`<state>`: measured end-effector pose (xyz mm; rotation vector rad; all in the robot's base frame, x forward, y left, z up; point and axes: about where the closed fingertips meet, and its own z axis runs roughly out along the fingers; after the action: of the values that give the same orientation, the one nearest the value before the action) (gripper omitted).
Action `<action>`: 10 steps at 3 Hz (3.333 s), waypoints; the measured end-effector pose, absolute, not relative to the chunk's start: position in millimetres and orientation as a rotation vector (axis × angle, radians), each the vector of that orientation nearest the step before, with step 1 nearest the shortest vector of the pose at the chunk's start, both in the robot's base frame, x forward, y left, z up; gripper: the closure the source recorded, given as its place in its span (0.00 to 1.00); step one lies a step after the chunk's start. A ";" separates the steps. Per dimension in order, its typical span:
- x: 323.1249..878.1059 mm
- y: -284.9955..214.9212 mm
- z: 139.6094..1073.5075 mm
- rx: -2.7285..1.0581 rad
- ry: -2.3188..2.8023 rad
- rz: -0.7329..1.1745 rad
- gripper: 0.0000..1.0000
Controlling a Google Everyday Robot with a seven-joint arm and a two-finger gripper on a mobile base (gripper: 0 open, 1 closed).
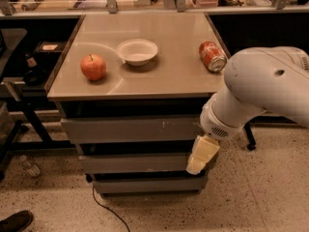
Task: Open top drawer
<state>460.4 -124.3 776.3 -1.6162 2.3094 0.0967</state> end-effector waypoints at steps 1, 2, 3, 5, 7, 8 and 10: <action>469.7 -115.1 755.3 -1.619 2.302 0.120 0.00; 479.8 -106.0 735.7 -1.617 2.294 0.149 0.00; 493.2 -97.1 721.6 -1.620 2.270 0.166 0.00; 524.0 -79.4 700.1 -1.613 2.227 0.189 0.00; 549.6 -65.0 678.9 -1.618 2.198 0.199 0.00; 556.9 -58.4 670.0 -1.632 2.179 0.204 0.00; 547.3 -34.8 645.2 -1.703 2.146 0.260 0.00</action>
Offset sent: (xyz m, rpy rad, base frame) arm 0.0331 0.0284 -0.0655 0.0633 0.0196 0.0151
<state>547.3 -34.8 645.2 -1.7032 2.1458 0.2603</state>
